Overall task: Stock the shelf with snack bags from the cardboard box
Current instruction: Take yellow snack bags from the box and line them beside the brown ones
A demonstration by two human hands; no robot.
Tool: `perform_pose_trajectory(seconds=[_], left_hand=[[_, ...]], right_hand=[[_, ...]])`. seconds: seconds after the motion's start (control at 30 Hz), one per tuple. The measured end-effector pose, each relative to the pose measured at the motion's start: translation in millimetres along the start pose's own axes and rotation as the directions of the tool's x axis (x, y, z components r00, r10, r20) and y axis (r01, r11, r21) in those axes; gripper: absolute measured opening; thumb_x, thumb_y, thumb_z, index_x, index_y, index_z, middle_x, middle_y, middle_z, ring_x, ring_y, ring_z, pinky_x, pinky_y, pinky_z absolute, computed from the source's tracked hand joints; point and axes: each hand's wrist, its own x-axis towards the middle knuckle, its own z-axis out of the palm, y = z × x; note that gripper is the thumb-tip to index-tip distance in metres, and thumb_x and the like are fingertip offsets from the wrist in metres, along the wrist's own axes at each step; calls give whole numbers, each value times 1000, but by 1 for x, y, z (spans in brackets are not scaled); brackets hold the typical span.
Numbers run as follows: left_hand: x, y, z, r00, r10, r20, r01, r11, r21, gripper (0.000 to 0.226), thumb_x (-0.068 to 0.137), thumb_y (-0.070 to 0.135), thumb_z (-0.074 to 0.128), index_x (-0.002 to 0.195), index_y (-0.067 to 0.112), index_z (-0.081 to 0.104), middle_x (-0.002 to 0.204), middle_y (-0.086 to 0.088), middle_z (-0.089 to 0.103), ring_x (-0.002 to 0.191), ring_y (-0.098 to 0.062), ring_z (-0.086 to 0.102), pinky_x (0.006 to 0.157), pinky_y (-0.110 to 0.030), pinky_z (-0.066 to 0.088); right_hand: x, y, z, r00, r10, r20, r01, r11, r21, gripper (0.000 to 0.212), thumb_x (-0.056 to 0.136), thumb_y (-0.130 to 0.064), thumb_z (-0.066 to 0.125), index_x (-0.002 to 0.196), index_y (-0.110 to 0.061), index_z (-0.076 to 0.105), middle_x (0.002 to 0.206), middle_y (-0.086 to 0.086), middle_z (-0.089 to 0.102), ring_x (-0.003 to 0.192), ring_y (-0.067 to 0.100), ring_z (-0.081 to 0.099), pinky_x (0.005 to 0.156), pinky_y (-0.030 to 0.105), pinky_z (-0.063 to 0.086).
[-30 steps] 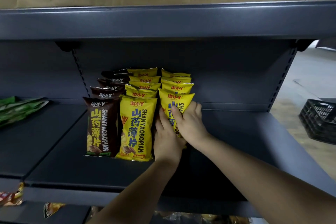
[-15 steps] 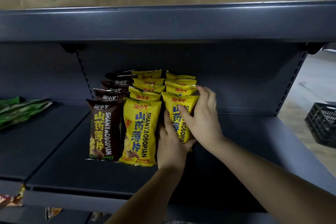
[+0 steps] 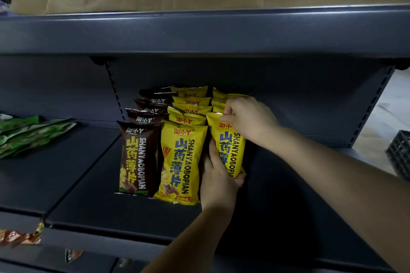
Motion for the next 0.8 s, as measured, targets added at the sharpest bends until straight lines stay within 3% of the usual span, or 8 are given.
perform_pose_trajectory(seconds=[0.17,0.27,0.33,0.43,0.5,0.63,0.7,0.8], left_hand=[[1,0,0,1000,-25,7,25,999,20,109,76,42,72,149,14,-4,142,-6,32,128,-22,43,103,-28,36],[1,1,0,999,-39,26,38,999,27,109,77,42,71,149,12,-5,145,-7,30,132,-21,39,105,-27,34],[0,1,-1,999,-39,27,38,999,36,109,77,44,70,148,13,-6,145,-6,29,132,-20,38,106,-26,33],[1,1,0,1000,-15,8,14,998,55,110,76,47,70,148,12,-6,144,-5,31,132,-17,39,106,-24,33],[1,1,2,1000,-8,0,8,997,71,112,73,50,72,149,9,-1,141,-8,35,130,-18,42,104,-24,36],[-4,-5,4,992,53,-117,-36,989,143,124,47,54,85,141,-1,25,119,-15,55,106,-26,63,84,-27,53],[-10,-8,4,981,127,-147,-105,983,148,112,59,44,82,142,-2,22,127,-20,49,116,-33,57,91,-35,50],[-26,-6,-8,914,355,-198,-325,931,166,67,85,23,43,142,-5,24,141,-20,34,133,-32,37,103,-43,43]], right_hand=[[-7,9,29,960,19,-281,21,990,140,14,90,-23,63,87,-10,64,98,4,63,96,27,57,71,32,40],[-8,11,40,939,54,-341,13,982,191,15,88,-24,65,87,-9,66,97,5,64,94,28,58,75,35,43],[-14,12,42,926,80,-369,1,977,214,22,90,-31,62,99,-11,65,103,6,62,100,28,57,79,39,45],[-37,15,47,925,92,-368,-18,980,200,55,87,-47,58,128,-11,52,121,9,54,113,26,50,88,41,44],[-51,18,54,949,46,-310,13,982,187,71,82,-52,60,138,-12,43,129,8,48,119,24,46,93,40,42],[-55,20,62,968,51,-247,18,963,269,72,81,-43,69,139,-10,43,131,9,44,122,27,48,97,44,47],[-53,17,61,964,43,-264,19,973,230,69,81,-44,68,136,-8,46,127,11,47,118,29,51,93,45,50],[-53,12,60,965,49,-257,-13,990,139,71,80,-55,53,134,-9,48,124,11,49,112,31,53,85,48,52]])
